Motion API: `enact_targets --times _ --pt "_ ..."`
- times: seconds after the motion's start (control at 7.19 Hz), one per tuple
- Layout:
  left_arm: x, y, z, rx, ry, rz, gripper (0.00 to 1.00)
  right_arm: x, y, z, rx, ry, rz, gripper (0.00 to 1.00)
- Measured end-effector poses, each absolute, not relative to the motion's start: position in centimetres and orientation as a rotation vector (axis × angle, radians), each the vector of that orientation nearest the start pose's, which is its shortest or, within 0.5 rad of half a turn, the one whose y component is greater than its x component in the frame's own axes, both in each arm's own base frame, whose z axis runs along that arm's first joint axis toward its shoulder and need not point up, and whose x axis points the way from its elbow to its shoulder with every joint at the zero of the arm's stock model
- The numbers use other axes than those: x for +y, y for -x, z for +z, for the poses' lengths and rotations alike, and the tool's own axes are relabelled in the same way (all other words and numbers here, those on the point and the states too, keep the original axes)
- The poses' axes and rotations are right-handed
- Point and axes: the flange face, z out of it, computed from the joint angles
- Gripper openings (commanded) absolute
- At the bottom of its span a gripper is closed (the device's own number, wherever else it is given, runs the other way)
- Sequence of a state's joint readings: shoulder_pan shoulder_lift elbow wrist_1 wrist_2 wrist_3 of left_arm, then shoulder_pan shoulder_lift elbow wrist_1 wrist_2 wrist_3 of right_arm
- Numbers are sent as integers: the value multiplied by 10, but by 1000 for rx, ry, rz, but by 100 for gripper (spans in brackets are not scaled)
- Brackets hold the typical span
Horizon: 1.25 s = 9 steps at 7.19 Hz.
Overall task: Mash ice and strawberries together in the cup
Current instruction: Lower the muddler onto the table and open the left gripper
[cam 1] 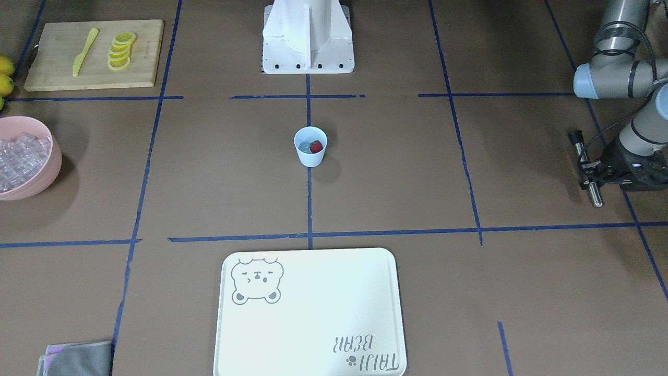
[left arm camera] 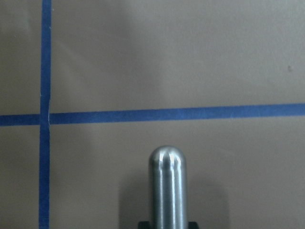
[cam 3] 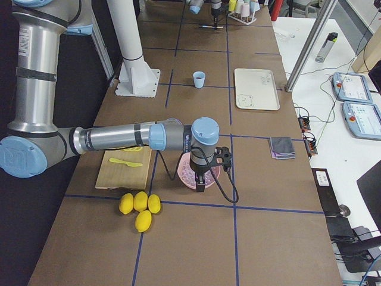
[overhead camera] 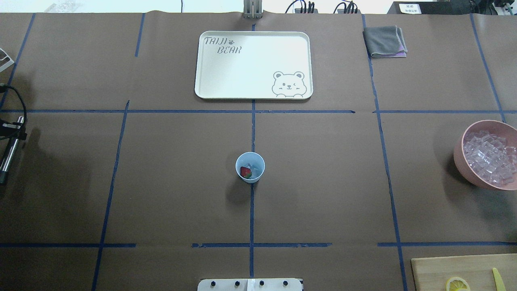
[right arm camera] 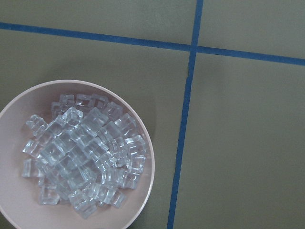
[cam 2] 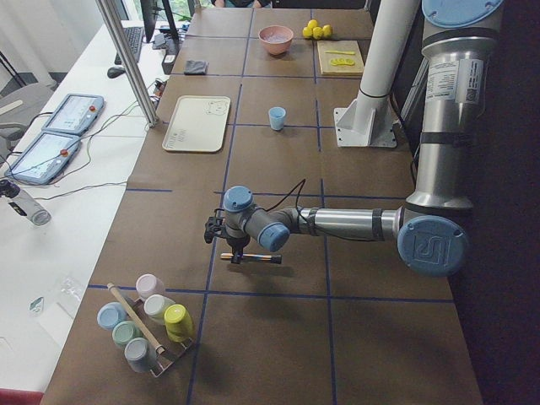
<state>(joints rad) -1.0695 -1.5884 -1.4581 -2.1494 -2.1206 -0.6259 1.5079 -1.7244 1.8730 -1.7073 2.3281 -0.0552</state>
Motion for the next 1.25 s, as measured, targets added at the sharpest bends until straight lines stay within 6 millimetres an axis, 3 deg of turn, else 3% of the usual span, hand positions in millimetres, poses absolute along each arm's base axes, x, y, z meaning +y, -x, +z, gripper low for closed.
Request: enact_targets --times 0.56,0.84,0.97,1.11,1.25 --pt "-500 -182 651 714 -109 18 100 -427 -38 595 -758 -9 -117 99" --pt "-498 -183 637 773 -104 78 100 -427 -38 595 -758 -10 -118 99" --pt "-500 -171 632 811 -97 123 100 -427 -38 595 -757 -11 -118 99" --pt "-508 -137 635 814 -105 157 100 -428 -38 594 -757 -12 -118 99" --pt "-517 -89 641 790 -108 184 100 -428 -39 594 -751 -12 -115 99"
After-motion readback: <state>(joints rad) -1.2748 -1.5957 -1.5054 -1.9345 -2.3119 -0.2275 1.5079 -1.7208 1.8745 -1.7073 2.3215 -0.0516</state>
